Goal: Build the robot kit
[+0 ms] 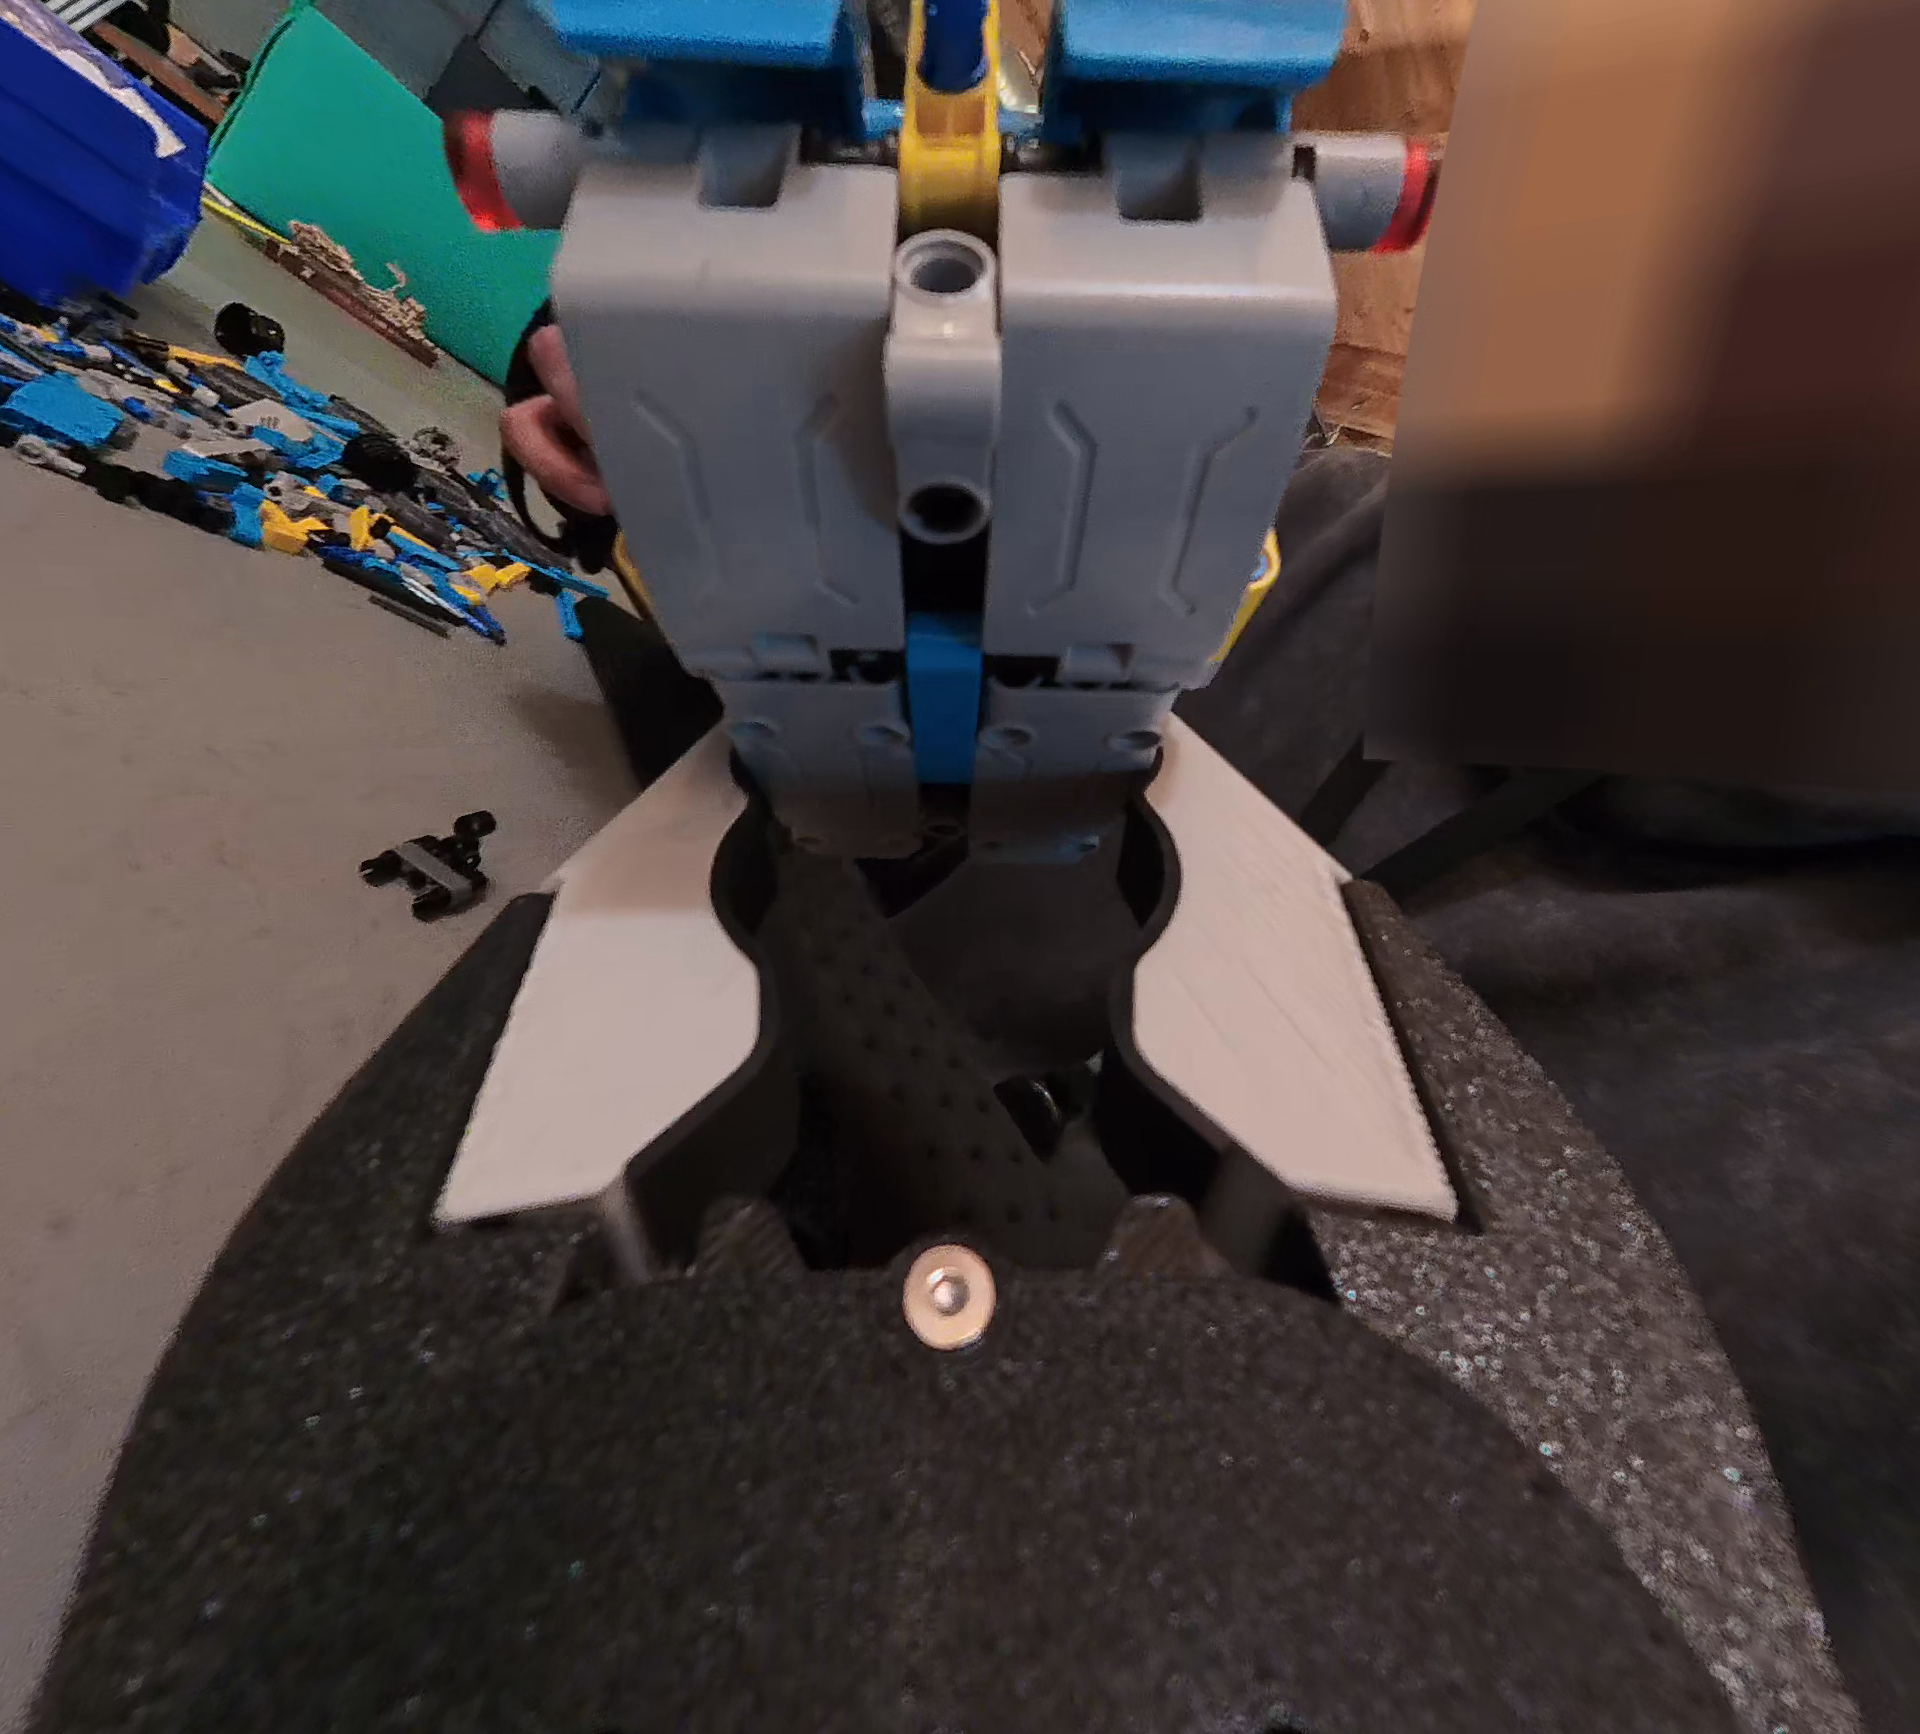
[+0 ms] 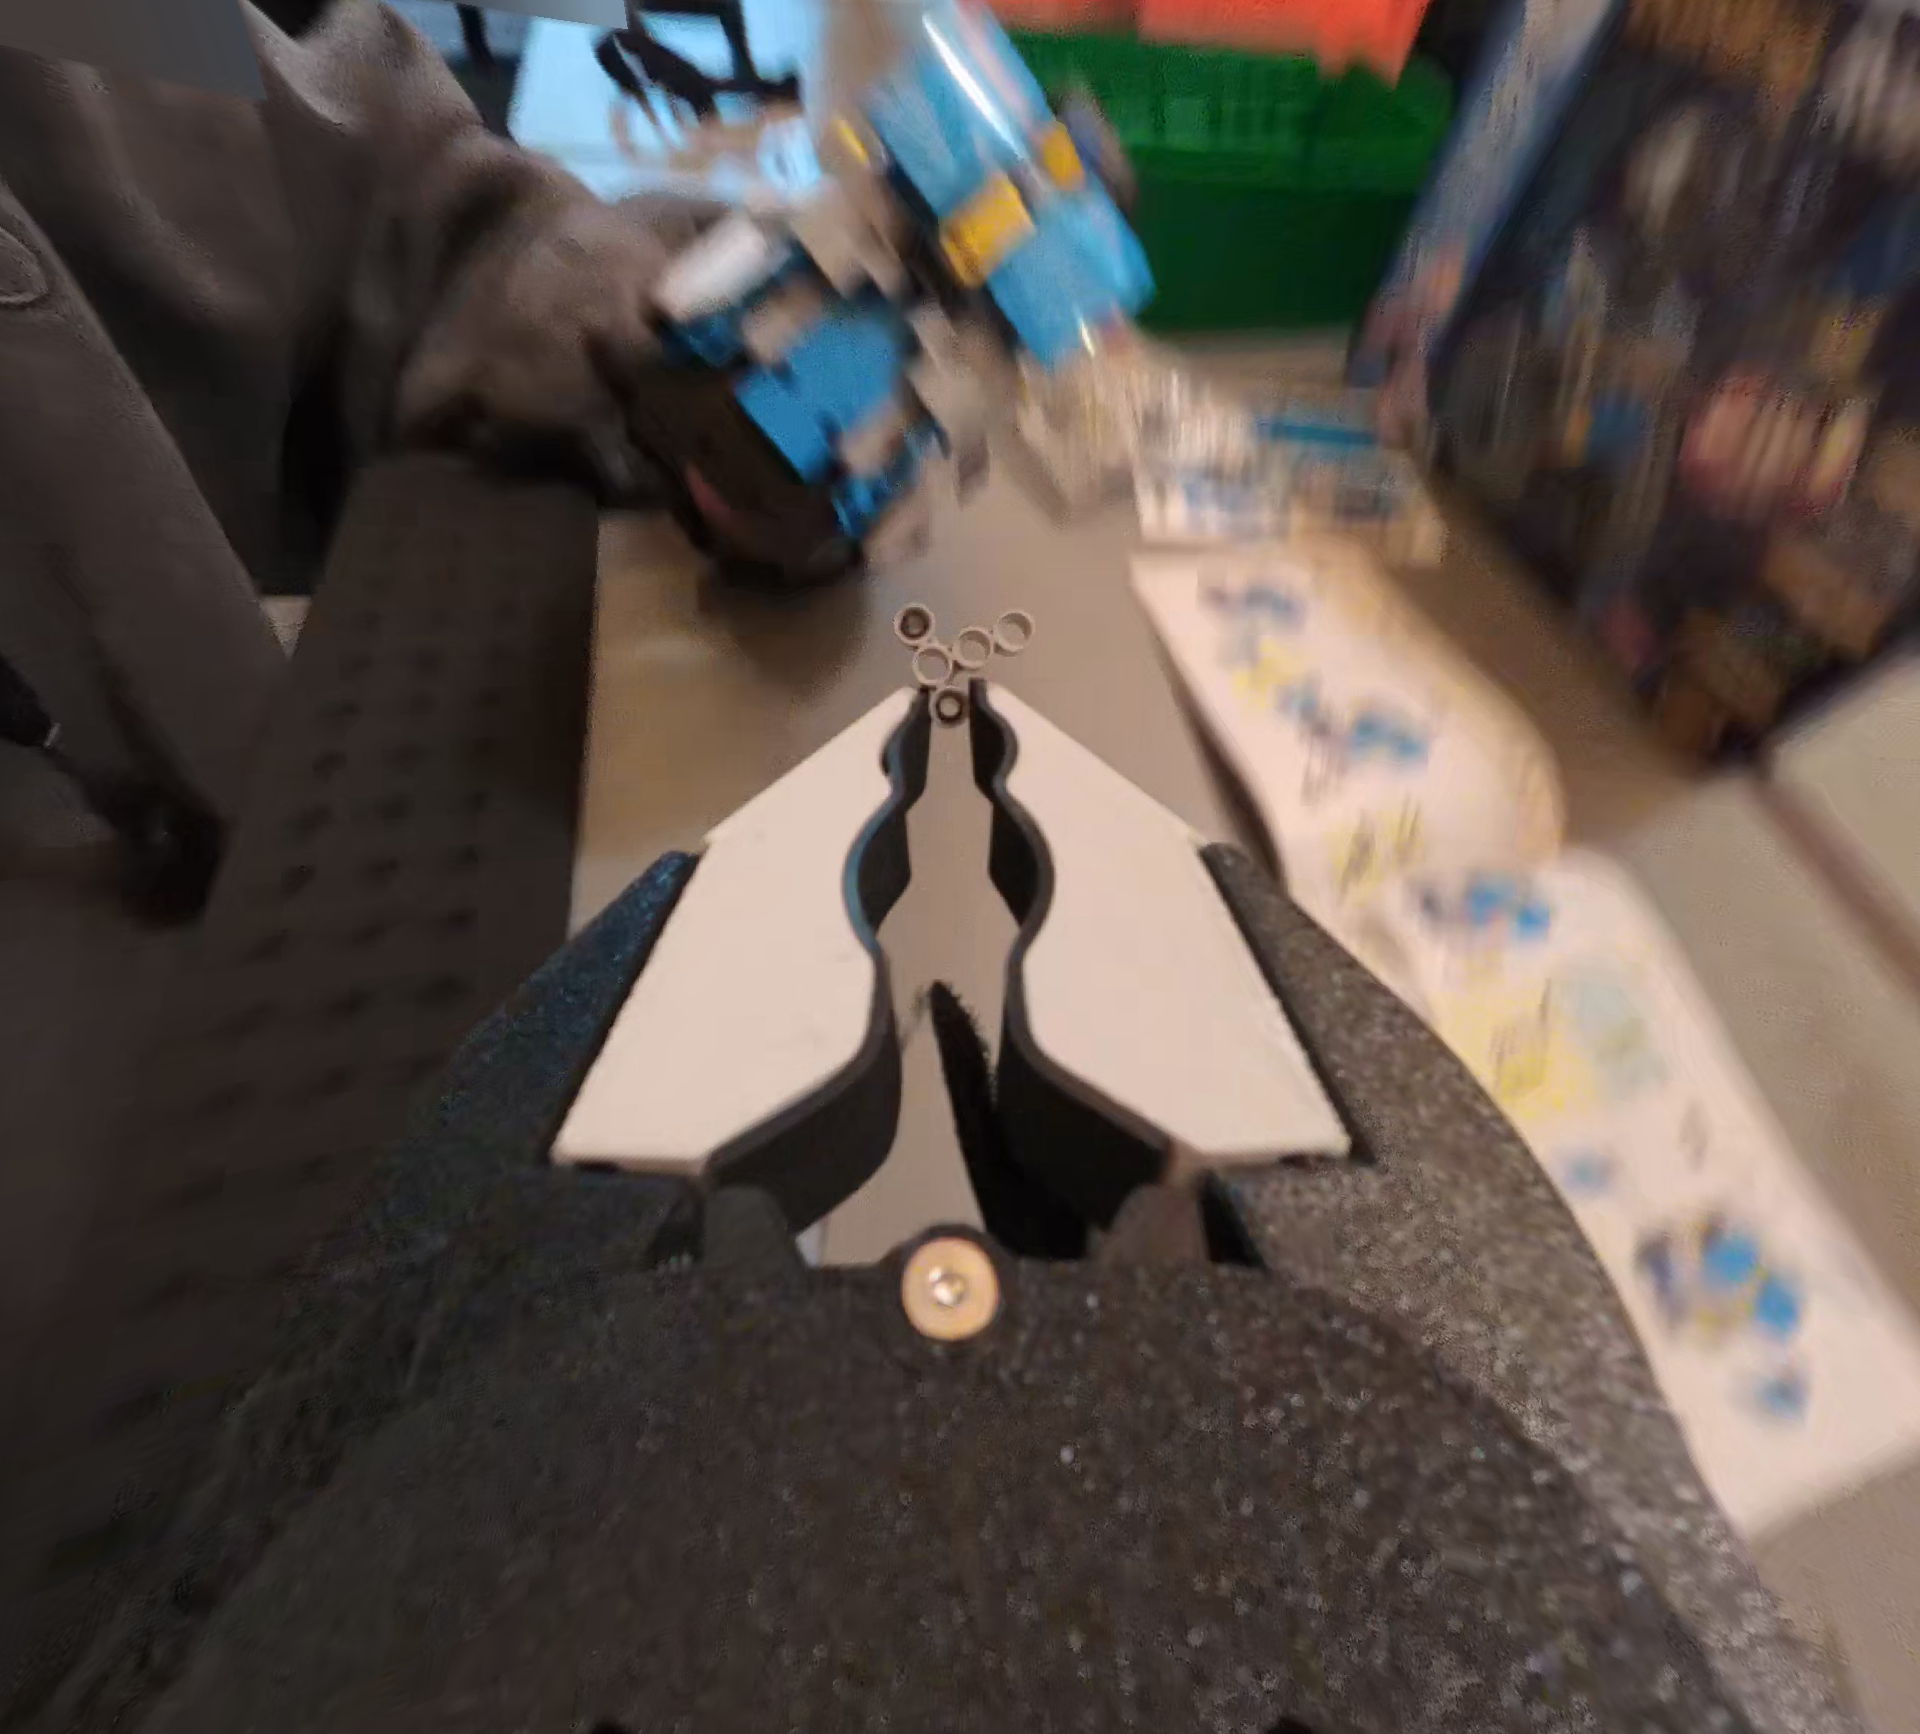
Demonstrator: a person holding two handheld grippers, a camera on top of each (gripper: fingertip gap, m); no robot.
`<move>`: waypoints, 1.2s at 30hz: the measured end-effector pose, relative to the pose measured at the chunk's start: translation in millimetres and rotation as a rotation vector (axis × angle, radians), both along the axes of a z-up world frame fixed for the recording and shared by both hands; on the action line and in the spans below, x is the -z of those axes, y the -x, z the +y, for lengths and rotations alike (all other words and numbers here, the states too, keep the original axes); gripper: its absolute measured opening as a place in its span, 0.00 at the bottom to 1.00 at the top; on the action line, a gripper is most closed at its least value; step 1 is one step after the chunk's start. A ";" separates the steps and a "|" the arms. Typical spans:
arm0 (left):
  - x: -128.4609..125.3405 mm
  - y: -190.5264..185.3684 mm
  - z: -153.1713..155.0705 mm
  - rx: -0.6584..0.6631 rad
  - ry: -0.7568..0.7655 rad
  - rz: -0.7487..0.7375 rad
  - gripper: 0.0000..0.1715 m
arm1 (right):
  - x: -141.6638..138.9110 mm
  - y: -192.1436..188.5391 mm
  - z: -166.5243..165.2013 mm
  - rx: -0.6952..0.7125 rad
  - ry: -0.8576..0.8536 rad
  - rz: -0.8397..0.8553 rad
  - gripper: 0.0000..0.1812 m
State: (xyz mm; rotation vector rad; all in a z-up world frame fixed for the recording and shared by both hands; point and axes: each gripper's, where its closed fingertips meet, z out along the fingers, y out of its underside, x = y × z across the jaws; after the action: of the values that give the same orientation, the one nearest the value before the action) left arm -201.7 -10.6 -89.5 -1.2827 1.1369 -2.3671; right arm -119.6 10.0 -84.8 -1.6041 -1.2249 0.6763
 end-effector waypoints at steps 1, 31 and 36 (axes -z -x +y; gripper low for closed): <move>-1.2 1.2 -0.5 0.009 0.006 -0.007 0.38 | -11.7 19.7 -6.3 -0.049 -0.107 0.034 0.04; 12.6 -1.4 -4.0 -0.004 -0.086 0.059 0.37 | 13.5 77.7 -6.3 -0.308 -0.176 -0.043 0.03; 11.4 -3.4 1.1 -0.027 -0.069 0.054 0.38 | 15.4 76.6 -2.8 -0.302 -0.166 -0.057 0.04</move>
State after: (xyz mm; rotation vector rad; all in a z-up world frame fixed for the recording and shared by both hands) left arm -198.3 -9.6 -101.0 -1.3380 1.1986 -2.2657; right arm -196.3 7.2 -100.2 -1.3225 -1.5427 0.6994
